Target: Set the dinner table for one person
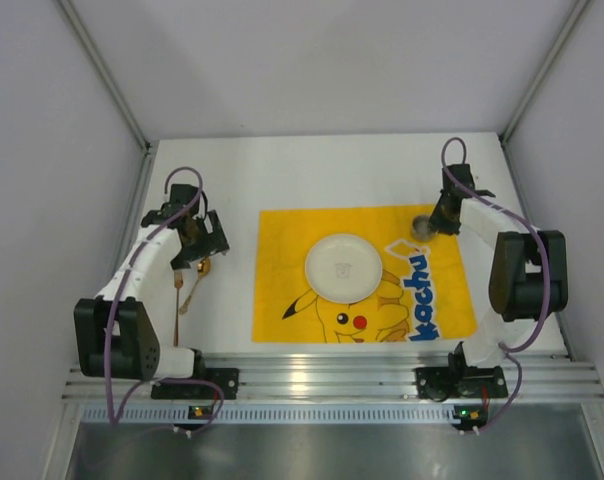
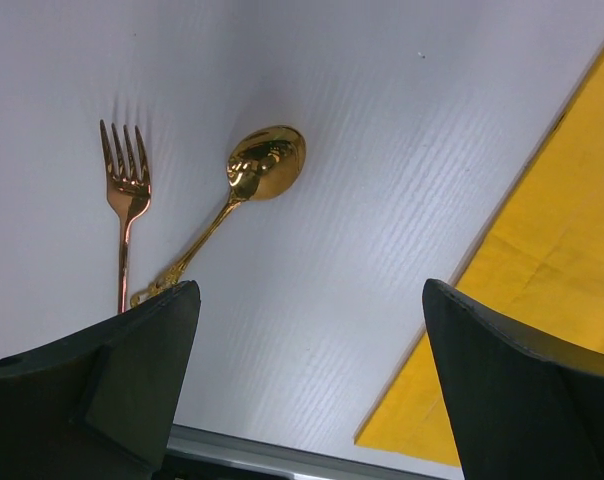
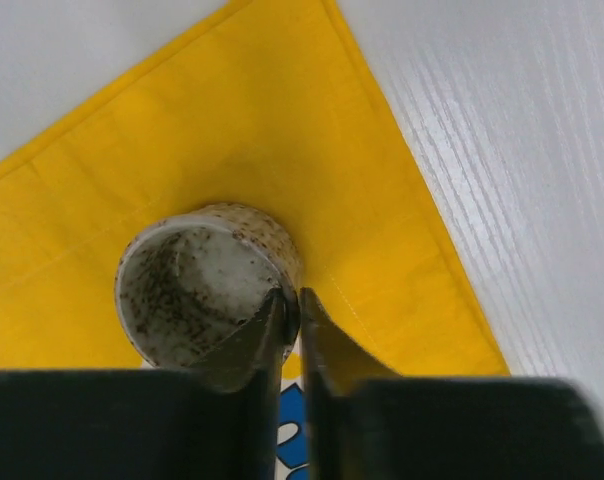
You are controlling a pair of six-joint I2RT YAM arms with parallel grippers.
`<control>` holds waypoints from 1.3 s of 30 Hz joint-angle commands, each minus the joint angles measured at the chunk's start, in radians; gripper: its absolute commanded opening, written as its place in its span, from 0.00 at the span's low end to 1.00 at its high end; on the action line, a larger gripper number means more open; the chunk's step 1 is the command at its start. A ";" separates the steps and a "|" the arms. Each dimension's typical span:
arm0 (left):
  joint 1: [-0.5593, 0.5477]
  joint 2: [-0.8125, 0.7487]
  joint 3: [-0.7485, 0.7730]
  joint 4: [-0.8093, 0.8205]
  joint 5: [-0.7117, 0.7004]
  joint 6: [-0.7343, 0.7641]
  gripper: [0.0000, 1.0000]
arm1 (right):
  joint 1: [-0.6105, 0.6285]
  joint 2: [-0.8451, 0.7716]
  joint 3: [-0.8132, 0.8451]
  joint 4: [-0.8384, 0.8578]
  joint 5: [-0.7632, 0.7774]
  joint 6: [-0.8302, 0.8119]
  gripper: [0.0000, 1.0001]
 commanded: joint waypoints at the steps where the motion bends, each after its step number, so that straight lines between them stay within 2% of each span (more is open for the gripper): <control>1: 0.035 0.023 0.019 0.054 0.013 0.056 0.98 | -0.006 -0.053 0.002 0.031 -0.017 0.000 0.28; 2: 0.042 0.030 0.015 0.066 0.016 0.060 0.98 | -0.006 -0.057 0.005 0.010 -0.023 0.005 0.39; 4: 0.059 0.057 0.010 0.074 0.027 0.064 0.97 | -0.008 -0.076 0.024 -0.018 -0.031 0.014 0.73; 6: 0.059 0.086 0.012 0.078 0.028 0.070 0.96 | -0.005 -0.102 0.041 -0.061 -0.030 0.017 0.77; 12: 0.059 0.174 -0.002 0.066 0.018 0.110 0.87 | -0.006 -0.198 0.094 -0.150 -0.040 0.025 0.80; 18: 0.108 0.237 0.015 -0.032 -0.044 0.126 0.86 | -0.008 -0.280 0.113 -0.214 -0.052 0.035 0.81; 24: 0.151 0.335 -0.014 -0.023 0.030 0.129 0.83 | -0.015 -0.341 0.099 -0.250 -0.053 0.043 0.81; 25: 0.153 0.350 -0.016 -0.021 0.050 0.129 0.73 | -0.017 -0.343 0.097 -0.253 -0.053 0.040 0.81; 30: 0.154 0.439 -0.011 -0.011 0.054 0.132 0.62 | -0.020 -0.347 0.085 -0.259 -0.048 0.032 0.80; 31: 0.154 0.450 -0.014 -0.006 0.053 0.132 0.53 | -0.020 -0.347 0.084 -0.260 -0.046 0.031 0.80; 37: 0.154 0.514 0.013 0.009 0.054 0.136 0.23 | -0.021 -0.349 0.085 -0.263 -0.046 0.023 0.79; 38: 0.154 0.530 0.029 0.008 0.063 0.136 0.11 | -0.021 -0.349 0.085 -0.263 -0.049 0.023 0.79; 39: 0.154 0.536 0.035 0.008 0.070 0.136 0.04 | -0.021 -0.349 0.088 -0.265 -0.053 0.022 0.79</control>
